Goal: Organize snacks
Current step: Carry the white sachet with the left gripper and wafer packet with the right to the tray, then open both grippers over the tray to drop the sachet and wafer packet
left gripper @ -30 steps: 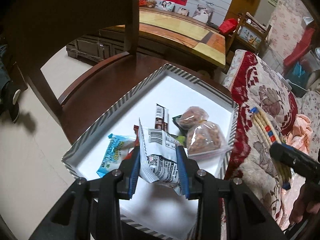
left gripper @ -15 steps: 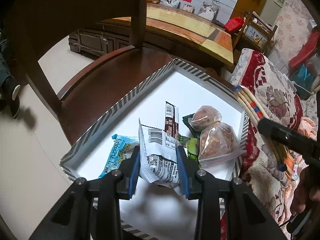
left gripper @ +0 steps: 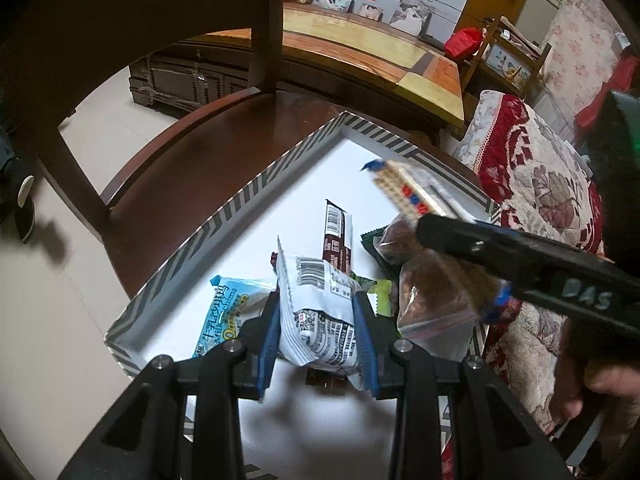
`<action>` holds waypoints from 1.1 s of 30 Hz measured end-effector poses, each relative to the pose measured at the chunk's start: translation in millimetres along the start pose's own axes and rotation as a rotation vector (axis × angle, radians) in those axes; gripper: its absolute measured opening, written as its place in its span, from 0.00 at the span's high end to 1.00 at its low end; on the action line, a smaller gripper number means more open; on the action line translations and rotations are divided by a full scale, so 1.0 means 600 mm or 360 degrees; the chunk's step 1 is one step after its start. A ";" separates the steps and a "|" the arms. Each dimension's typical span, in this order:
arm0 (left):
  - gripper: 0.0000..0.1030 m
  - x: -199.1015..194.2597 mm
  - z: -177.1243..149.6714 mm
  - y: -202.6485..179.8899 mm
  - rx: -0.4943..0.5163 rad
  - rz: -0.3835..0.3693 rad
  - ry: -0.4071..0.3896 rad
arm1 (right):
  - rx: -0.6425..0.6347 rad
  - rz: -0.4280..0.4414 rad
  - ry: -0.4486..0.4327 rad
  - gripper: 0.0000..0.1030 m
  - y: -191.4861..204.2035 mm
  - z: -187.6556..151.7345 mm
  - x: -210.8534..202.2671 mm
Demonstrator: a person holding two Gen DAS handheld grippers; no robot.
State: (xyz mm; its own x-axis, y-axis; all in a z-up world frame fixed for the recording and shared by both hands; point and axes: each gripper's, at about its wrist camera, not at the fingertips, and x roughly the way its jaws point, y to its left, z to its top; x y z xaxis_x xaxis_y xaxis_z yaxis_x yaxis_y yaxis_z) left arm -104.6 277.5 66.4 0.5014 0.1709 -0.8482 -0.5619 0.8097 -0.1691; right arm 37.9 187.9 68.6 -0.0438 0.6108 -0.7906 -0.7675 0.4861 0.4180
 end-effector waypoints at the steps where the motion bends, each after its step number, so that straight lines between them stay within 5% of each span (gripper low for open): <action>1: 0.64 0.001 0.000 0.000 0.0001 -0.0001 0.0000 | -0.0005 -0.0013 0.0009 0.48 0.001 0.001 0.005; 20: 0.61 0.006 0.002 -0.006 0.0000 0.0022 -0.0003 | -0.0148 -0.0202 0.0093 0.45 0.028 0.012 0.047; 33: 0.28 -0.028 -0.010 -0.002 -0.0041 0.0064 -0.0055 | 0.0019 -0.0072 -0.0031 0.44 0.000 -0.021 -0.043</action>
State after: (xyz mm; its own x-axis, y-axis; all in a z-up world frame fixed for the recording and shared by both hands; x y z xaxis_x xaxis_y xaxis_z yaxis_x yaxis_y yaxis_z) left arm -116.2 270.4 77.9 0.5001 0.2225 -0.8369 -0.5985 0.7873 -0.1483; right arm 30.8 164.4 83.3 0.0035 0.5999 -0.8001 -0.7605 0.5211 0.3873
